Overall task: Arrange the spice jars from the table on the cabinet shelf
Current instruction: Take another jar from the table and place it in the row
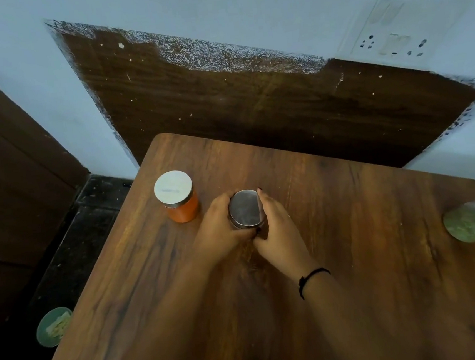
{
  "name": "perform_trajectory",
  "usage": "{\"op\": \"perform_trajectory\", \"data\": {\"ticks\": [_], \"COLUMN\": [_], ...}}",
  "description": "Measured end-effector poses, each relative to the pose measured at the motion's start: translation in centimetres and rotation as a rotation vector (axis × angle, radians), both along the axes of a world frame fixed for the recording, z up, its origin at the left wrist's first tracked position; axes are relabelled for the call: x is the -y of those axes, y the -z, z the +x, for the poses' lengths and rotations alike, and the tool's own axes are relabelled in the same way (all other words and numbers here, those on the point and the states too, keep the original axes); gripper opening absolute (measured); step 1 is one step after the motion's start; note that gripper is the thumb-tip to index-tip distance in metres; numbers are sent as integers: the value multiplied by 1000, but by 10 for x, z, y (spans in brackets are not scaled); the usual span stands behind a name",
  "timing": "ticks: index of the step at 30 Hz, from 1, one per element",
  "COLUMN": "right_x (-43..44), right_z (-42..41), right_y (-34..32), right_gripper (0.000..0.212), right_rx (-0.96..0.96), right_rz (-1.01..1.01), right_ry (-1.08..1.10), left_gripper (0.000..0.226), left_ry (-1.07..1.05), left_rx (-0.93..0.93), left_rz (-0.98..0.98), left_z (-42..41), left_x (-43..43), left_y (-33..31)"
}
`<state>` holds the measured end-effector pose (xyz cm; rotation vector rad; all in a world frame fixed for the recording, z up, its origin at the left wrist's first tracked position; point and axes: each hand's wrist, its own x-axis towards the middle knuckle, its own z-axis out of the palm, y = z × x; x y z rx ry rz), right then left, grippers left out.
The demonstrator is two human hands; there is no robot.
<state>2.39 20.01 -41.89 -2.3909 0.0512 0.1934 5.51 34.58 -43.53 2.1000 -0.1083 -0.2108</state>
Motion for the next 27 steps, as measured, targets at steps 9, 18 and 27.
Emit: {"op": "perform_trajectory", "data": {"ticks": [9,18,27], "right_x": [21,43,72], "right_z": [-38,-70,-103], "right_y": [-18,-112,-216], "right_gripper": [100,93,77], "right_rx": [-28,69,304], "right_rz": [203,496,884], "right_ry": [27,-6,-10], "left_gripper": [65,48,60], "left_ry": [-53,88,221], "left_rx": [-50,-25,150], "left_rz": [-265,-547,-592], "left_z": [-23,-32,-57], "left_x": [-2,12,59], "left_y": [-33,-144,-270]}}
